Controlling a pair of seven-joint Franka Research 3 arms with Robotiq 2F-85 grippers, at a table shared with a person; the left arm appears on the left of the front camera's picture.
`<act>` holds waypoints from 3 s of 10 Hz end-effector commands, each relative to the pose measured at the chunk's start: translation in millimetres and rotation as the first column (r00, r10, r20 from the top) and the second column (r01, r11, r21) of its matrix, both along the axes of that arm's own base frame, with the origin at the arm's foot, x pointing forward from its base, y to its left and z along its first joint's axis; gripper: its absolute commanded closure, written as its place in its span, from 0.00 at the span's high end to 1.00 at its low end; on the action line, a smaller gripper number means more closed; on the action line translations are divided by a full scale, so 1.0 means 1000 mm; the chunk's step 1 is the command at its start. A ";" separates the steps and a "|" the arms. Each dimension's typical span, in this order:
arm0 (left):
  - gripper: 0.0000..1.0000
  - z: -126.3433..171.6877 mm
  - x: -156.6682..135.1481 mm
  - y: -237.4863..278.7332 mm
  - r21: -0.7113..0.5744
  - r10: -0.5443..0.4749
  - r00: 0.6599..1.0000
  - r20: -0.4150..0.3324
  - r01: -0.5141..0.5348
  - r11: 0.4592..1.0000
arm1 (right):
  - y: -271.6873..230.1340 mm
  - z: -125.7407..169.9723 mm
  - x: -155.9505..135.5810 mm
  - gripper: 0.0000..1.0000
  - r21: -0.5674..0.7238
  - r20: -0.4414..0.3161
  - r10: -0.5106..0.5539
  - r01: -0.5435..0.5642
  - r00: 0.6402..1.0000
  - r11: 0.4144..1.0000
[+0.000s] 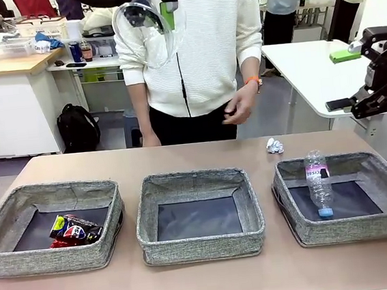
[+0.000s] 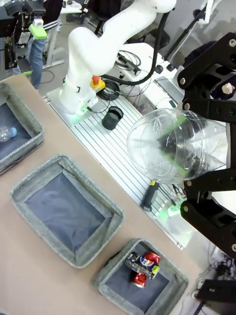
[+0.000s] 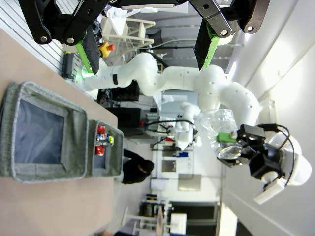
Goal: Sort the waste into the appropriate baskets.
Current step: Place the picked waste into the Fabric basket indicated by the person.
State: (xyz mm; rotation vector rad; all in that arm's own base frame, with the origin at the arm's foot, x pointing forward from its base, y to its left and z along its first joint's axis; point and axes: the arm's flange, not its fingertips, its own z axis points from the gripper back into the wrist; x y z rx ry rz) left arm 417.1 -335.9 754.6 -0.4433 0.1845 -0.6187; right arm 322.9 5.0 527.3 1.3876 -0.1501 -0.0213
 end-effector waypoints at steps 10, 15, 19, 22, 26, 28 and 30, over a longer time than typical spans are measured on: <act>0.09 0.002 -0.003 0.002 0.011 0.007 1.000 0.013 -0.007 1.000 | 0.001 0.002 0.001 1.00 0.022 0.005 0.003 -0.003 1.000 1.000; 0.09 0.000 0.000 0.000 0.000 0.000 1.000 0.000 0.000 1.000 | 0.000 0.000 0.000 1.00 0.000 0.000 0.000 0.000 1.000 1.000; 0.09 -0.066 -0.043 -0.051 -0.112 0.117 0.982 0.147 -0.101 0.989 | -0.123 0.008 -0.069 1.00 -0.078 0.037 -0.181 0.183 0.983 0.980; 0.09 -0.110 -0.050 -0.125 -0.368 0.215 0.943 0.254 -0.111 0.923 | -0.176 0.017 -0.116 1.00 0.001 0.115 -0.228 0.229 0.967 0.973; 0.09 -0.162 -0.009 -0.240 -0.415 0.150 0.977 0.153 -0.074 0.907 | -0.185 0.020 -0.135 1.00 0.023 0.134 -0.230 0.229 0.964 0.973; 0.09 -0.197 0.007 -0.292 -0.303 0.095 0.984 0.154 -0.044 0.952 | -0.185 0.020 -0.135 1.00 0.023 0.134 -0.230 0.229 0.964 0.973; 0.09 -0.230 0.002 -0.327 -0.236 0.044 0.997 0.057 -0.029 0.971 | -0.185 0.020 -0.135 1.00 0.023 0.134 -0.230 0.229 0.964 0.973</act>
